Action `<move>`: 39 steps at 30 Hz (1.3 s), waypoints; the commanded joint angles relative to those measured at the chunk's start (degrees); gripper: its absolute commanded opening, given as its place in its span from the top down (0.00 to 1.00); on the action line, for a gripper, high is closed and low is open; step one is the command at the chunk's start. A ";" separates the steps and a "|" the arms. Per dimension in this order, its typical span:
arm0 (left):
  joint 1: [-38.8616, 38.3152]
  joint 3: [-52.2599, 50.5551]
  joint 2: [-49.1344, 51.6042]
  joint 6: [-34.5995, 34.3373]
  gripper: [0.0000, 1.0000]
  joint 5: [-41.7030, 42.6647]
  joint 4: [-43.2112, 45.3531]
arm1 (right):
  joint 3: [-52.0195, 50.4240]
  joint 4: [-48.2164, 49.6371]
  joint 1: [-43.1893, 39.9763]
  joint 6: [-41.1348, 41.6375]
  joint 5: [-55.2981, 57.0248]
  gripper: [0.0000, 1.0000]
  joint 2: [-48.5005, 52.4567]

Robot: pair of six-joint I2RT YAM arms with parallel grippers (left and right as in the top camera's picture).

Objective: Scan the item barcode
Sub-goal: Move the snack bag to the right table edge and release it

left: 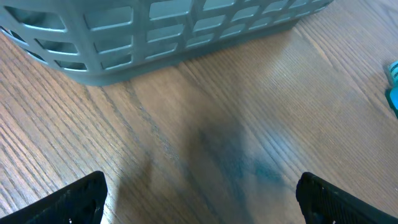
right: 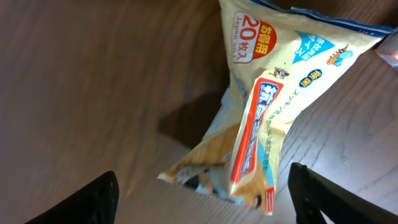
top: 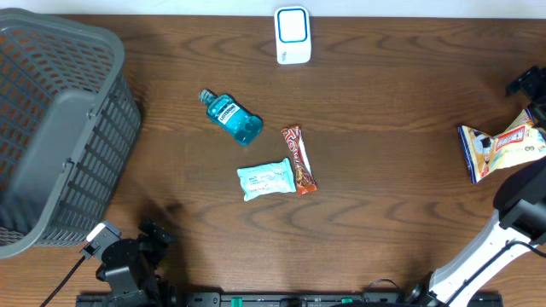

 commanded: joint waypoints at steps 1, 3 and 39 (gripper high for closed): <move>0.20 -0.46 -0.28 0.33 0.02 -0.11 -1.81 | -4.61 2.73 0.61 0.28 5.64 0.20 0.83; 0.20 -0.46 -0.28 0.35 0.02 -0.11 -1.81 | -7.58 4.63 0.57 0.70 6.99 0.23 0.83; 0.20 -0.46 -0.28 0.33 0.02 -0.11 -1.81 | -6.01 15.76 -9.79 2.16 6.23 0.27 0.46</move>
